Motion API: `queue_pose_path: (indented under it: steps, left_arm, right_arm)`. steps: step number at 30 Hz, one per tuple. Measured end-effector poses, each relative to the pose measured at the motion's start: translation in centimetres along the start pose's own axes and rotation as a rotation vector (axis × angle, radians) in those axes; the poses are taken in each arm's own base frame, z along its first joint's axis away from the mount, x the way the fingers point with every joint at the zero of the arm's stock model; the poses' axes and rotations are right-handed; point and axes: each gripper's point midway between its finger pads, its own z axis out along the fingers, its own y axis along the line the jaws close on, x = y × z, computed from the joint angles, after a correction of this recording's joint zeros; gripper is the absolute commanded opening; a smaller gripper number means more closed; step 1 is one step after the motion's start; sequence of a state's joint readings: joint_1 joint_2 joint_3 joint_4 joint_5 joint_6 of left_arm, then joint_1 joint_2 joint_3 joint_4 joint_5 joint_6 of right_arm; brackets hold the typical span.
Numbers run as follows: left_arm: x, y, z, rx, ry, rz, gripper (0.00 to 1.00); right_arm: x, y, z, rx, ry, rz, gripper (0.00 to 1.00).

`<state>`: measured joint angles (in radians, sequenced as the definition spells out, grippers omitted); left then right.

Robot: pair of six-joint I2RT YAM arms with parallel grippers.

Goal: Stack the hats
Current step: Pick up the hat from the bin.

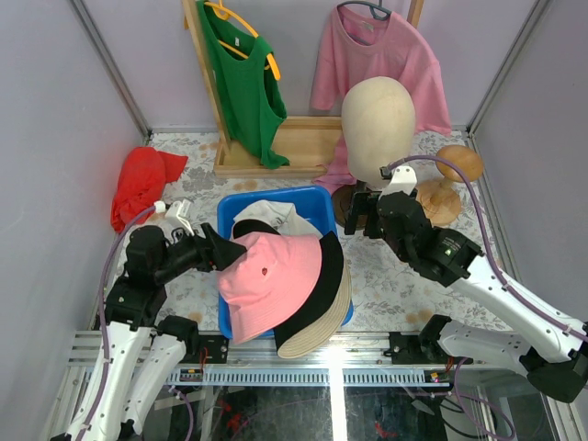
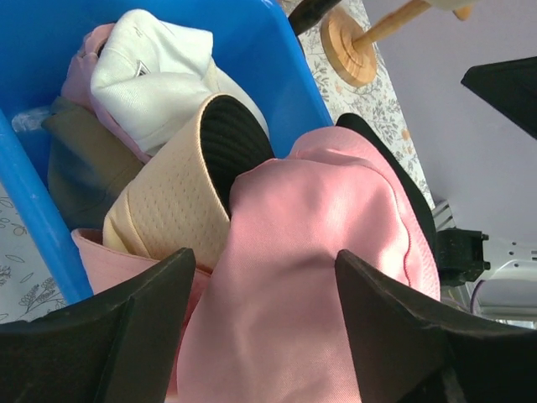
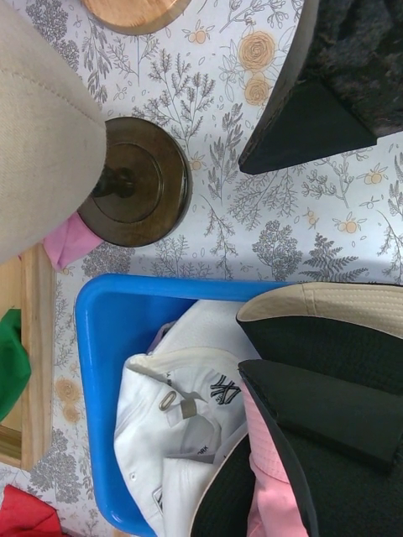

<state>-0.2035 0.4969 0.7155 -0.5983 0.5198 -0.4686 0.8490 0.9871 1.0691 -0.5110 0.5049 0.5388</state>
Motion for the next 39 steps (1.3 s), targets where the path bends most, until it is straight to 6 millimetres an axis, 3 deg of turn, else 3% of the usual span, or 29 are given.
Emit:
queue_pose_path:
  steps: [6,9,12,13,17,30,39]
  left_arm:
    - [0.7,0.0,0.3,0.015,0.031,-0.011,0.25]
    - [0.7,-0.1,0.3,0.020,0.034,-0.014,0.19]
    - [0.7,-0.2,0.2,0.022,0.035,-0.015,0.02]
    - [0.5,-0.3,0.2,0.024,0.033,-0.014,0.00]
    - [-0.8,-1.6,-0.4,0.039,0.011,-0.001,0.00]
    - [-8.2,-9.0,-5.0,0.138,-0.140,0.085,0.00]
    - [-14.7,-14.7,-7.7,0.206,-0.244,0.152,0.00]
  right_arm:
    - [-0.2,0.2,-0.4,-0.010,-0.003,0.000,1.00]
    - [-0.6,0.2,-0.7,-0.016,-0.012,0.005,1.00]
    - [-1.0,0.2,-1.1,-0.022,-0.020,0.010,1.00]
    - [-1.3,0.3,-1.3,-0.025,-0.026,0.012,1.00]
    - [-2.7,0.6,-2.0,-0.041,-0.051,0.022,1.00]
    - [-6.0,1.9,-4.6,-0.129,-0.106,0.040,0.99]
    - [-10.3,2.2,-7.3,-0.166,-0.205,0.067,0.99]
